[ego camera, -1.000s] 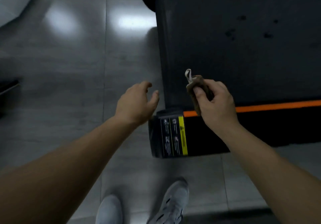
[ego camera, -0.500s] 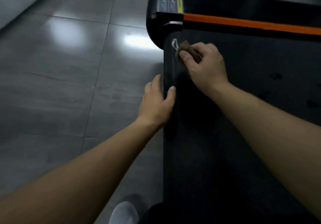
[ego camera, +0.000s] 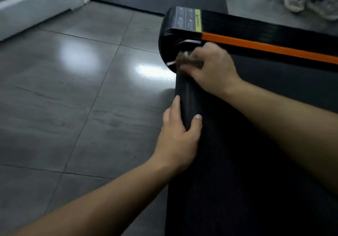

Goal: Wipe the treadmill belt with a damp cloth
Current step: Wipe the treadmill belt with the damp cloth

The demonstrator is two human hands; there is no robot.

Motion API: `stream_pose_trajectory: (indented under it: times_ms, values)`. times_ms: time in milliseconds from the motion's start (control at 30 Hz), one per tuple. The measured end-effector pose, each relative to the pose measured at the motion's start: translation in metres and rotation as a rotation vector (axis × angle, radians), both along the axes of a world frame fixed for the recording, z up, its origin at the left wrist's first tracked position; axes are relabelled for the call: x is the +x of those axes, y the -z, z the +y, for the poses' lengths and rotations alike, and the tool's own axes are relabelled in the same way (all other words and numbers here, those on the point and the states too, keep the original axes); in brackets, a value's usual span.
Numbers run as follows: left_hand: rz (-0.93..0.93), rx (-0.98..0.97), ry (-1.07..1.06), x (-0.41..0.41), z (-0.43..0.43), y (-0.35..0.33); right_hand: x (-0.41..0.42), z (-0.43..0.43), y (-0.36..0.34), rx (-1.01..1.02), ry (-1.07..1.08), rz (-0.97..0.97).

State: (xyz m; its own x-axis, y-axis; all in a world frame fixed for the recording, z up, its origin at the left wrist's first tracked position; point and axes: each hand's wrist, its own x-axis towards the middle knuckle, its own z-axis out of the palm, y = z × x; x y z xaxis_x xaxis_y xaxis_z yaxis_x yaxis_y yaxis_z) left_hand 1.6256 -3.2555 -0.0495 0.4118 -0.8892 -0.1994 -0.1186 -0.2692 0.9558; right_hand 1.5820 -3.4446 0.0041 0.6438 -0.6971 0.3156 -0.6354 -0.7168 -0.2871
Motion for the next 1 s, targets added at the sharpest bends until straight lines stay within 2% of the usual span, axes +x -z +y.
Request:
stream_pose_trajectory:
  times_ms: [133,300,367,433,467,633,800,867,1000]
  values:
    - [0.016,0.003,-0.021,-0.001,0.001,-0.004,0.015,-0.022,0.000,0.026,0.218,-0.091]
    - [-0.014,0.015,-0.030,0.000,0.002,-0.006,-0.011,0.009,-0.004,0.100,-0.105,0.026]
    - [-0.011,0.018,-0.027,-0.001,0.003,-0.007,-0.006,-0.022,-0.011,0.066,0.017,-0.002]
    - [-0.006,0.019,-0.028,-0.001,0.003,-0.008,-0.001,-0.044,-0.014,0.127,0.218,-0.106]
    - [-0.008,0.020,-0.028,-0.001,0.003,-0.008,0.000,-0.042,-0.009,0.132,0.251,-0.129]
    - [-0.003,0.023,-0.033,-0.001,0.002,-0.010,-0.025,0.003,-0.001,0.133,-0.022,-0.053]
    - [0.027,0.015,-0.029,-0.001,0.004,-0.008,-0.022,-0.036,-0.012,0.166,0.248,-0.090]
    - [0.039,0.007,-0.034,-0.001,0.004,-0.008,-0.022,-0.015,-0.009,0.081,0.209,-0.035]
    - [0.081,-0.012,-0.055,-0.001,0.006,-0.011,-0.045,0.043,-0.005,0.046,-0.030,-0.003]
